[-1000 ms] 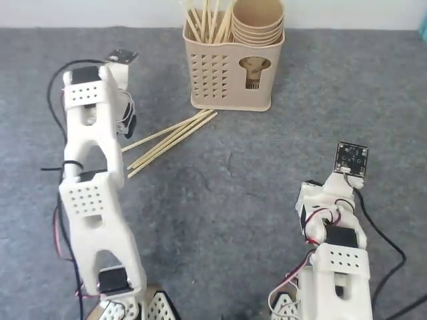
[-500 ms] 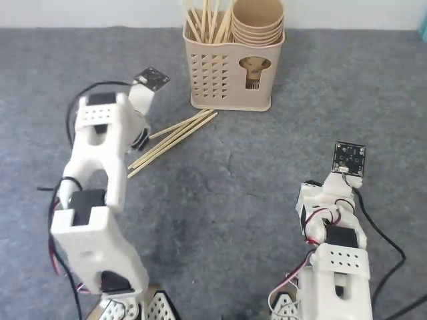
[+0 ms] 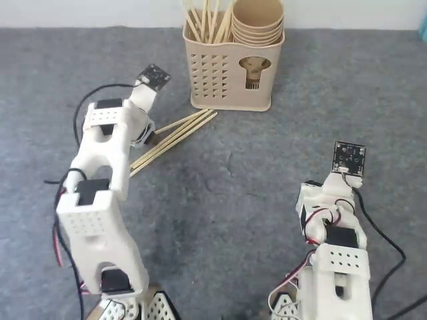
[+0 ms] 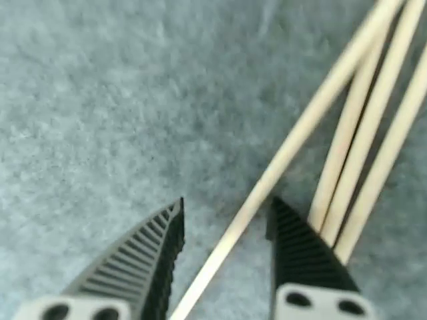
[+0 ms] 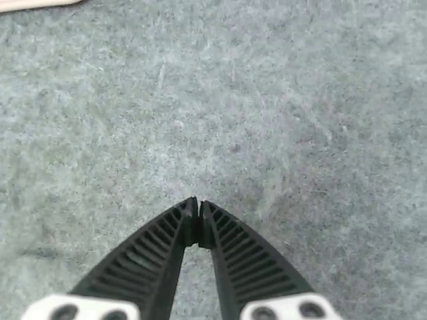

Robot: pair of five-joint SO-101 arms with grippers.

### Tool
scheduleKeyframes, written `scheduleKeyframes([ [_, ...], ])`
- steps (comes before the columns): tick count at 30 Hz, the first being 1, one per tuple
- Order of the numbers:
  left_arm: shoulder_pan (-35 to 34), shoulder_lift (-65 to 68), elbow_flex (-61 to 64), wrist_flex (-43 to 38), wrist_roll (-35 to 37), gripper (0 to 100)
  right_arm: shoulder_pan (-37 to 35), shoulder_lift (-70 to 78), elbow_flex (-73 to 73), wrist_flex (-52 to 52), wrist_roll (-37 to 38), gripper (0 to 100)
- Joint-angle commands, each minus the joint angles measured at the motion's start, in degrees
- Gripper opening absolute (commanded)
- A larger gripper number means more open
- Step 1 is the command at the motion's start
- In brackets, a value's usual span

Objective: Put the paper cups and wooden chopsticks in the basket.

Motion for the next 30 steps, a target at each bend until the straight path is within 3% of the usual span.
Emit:
scheduleKeyframes([
  [1, 0.44, 2.55, -9.89, 8.79, -0.88, 20, -0.4, -1.54, -0.26, -0.75, 0.79, 0.8],
  [8, 2.11, 6.51, -12.97, 11.25, -2.37, 19, -0.4, -1.54, -0.26, -0.66, 0.79, 0.8],
  [18, 6.68, 8.62, -13.93, 23.12, -6.59, 1, -0.4, -1.54, -0.26, -0.66, 0.79, 0.8],
  [24, 6.51, 8.44, -16.75, 32.44, -6.68, 1, -0.4, -1.54, -0.26, -0.57, 0.79, 0.8],
  [30, 4.04, 8.44, -28.62, 44.84, -6.59, 1, -0.4, -1.54, -0.26, -0.57, 0.7, 0.8],
])
